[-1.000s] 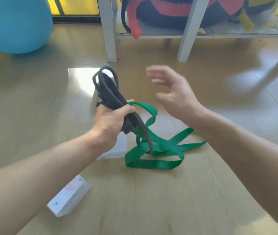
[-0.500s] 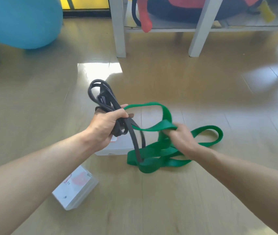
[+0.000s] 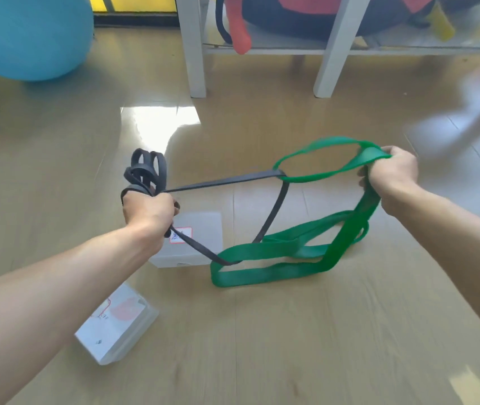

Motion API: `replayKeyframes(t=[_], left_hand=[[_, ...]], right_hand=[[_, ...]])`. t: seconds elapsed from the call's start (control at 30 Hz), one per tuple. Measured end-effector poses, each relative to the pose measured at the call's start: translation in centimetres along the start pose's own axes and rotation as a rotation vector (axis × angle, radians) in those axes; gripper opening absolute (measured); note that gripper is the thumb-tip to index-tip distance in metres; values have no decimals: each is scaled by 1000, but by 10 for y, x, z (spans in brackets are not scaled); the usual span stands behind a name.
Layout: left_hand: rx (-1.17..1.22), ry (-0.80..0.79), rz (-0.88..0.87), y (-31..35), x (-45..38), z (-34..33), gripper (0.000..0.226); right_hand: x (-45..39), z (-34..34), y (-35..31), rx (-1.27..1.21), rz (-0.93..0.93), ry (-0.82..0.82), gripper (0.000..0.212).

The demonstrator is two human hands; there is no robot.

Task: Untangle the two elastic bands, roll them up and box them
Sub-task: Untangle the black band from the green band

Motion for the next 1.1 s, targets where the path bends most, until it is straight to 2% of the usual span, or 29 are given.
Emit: replayKeyframes(t=[0.07, 0.13, 0.23, 0.3, 0.37, 0.4, 0.43, 0.5, 0.57, 0.6, 0.63, 0.7, 0.73, 0.8, 0.83, 0.87, 0.93, 0.97, 1.1], left_hand=[[-33, -46, 12, 0, -2, -2, 12], [-106, -139, -4, 0, 3, -8, 13], [-165, -232, -64, 1, 15, -17, 11], [-138, -316, -45, 0, 20, -24, 11], [-78, -383, -2, -1, 24, -29, 16], [-58, -400, 4, -1, 26, -31, 20], [-52, -403, -6, 0, 27, -32, 22], [-17, -388, -29, 2, 29, -33, 22], [56, -390, -38, 8, 31, -33, 18], [84, -407, -43, 13, 33, -33, 16], [107, -434, -55, 19, 37, -33, 15], [132, -499, -109, 28, 44, -35, 14], [129, -526, -138, 31, 46, -35, 15], [118, -585, -167, 35, 53, -36, 17], [116, -617, -169, 36, 56, -36, 20], [118, -647, -169, 36, 59, -36, 23], [119, -692, -182, 38, 63, -34, 23], [119, -709, -195, 40, 64, -32, 18], [154, -841, -169, 51, 70, -27, 16]], right_hand=[[3, -3, 2, 73, 25, -101, 24], [14, -13, -4, 229, 105, -295, 25], [41, -27, -17, 826, 341, -508, 31], [57, -35, -25, 1095, 490, -487, 36], [77, -39, -42, 1064, 606, -417, 36], [84, -39, -50, 925, 613, -452, 34], [92, -39, -57, 746, 568, -561, 28], [120, -42, -63, 516, 397, -964, 14], [151, -44, -55, 634, 332, -1369, 31], [163, -47, -44, 776, 336, -1501, 38], [171, -50, -32, 894, 337, -1564, 40], [167, -65, -10, 936, 263, -1492, 37], [157, -76, 1, 923, 270, -1380, 36], [129, -92, 14, 930, 415, -1054, 31], [120, -96, 17, 889, 458, -915, 34], [116, -100, 22, 820, 472, -843, 49], [118, -109, 35, 751, 477, -856, 89], [124, -114, 41, 755, 478, -879, 99], [139, -130, 69, 704, 342, -988, 96]])
Point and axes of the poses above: each hand's wrist, its own x-axis away from the middle knuckle, its own z-axis out of the back of the hand, y = z × x, the point moved 5 cm from there along -x, towards the middle knuckle, and after that the axes turned 2 degrees about x, right-handed, at the moved point
